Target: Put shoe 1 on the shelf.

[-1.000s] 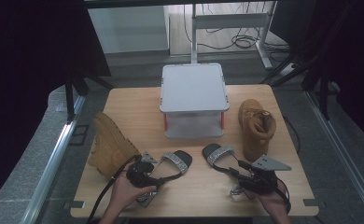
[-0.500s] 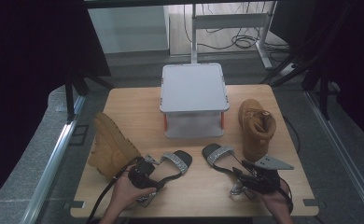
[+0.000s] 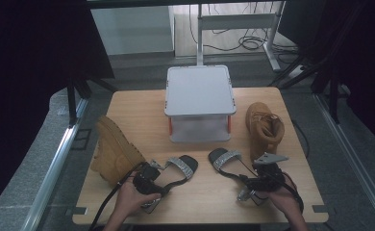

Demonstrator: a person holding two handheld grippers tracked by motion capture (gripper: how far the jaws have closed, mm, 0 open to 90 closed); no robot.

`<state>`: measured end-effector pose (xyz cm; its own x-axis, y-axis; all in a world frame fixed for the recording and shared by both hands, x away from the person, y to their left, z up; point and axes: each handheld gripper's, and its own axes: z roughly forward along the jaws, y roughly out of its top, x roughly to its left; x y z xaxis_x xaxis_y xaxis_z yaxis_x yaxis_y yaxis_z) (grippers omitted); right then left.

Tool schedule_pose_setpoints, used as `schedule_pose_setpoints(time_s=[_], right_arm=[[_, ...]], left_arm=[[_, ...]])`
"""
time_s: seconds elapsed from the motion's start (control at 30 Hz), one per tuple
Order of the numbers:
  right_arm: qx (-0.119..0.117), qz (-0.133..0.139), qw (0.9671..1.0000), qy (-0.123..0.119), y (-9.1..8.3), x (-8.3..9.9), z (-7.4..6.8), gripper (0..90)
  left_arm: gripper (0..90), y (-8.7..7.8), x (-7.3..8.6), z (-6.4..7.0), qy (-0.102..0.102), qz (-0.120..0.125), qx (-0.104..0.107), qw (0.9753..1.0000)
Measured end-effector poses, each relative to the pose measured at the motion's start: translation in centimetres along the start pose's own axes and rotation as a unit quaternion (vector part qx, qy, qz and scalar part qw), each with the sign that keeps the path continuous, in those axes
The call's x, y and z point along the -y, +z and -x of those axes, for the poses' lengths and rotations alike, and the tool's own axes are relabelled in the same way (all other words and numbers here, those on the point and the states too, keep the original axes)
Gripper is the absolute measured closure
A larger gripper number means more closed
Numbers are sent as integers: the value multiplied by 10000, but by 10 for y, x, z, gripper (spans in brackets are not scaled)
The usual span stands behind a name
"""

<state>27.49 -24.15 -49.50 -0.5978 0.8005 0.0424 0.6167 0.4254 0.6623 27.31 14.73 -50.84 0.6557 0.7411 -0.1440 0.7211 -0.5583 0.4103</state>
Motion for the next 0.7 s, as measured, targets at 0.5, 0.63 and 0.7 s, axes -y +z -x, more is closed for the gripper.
schedule_pose_setpoints(time_s=[0.5, 0.63, 0.7], right_arm=[[-89, -785, 9968, 150, 17, -1, -2, 303], [-85, -972, 9951, 177, 20, -1, -3, 325], [-86, -1031, 9944, 194, 21, -2, -3, 338]], left_arm=[[384, 3, -1, 0, -82, -17, 13, 10000], [388, 4, -1, 0, -89, -17, -1, 10000], [389, 4, -1, 1, -94, -15, -6, 10000]])
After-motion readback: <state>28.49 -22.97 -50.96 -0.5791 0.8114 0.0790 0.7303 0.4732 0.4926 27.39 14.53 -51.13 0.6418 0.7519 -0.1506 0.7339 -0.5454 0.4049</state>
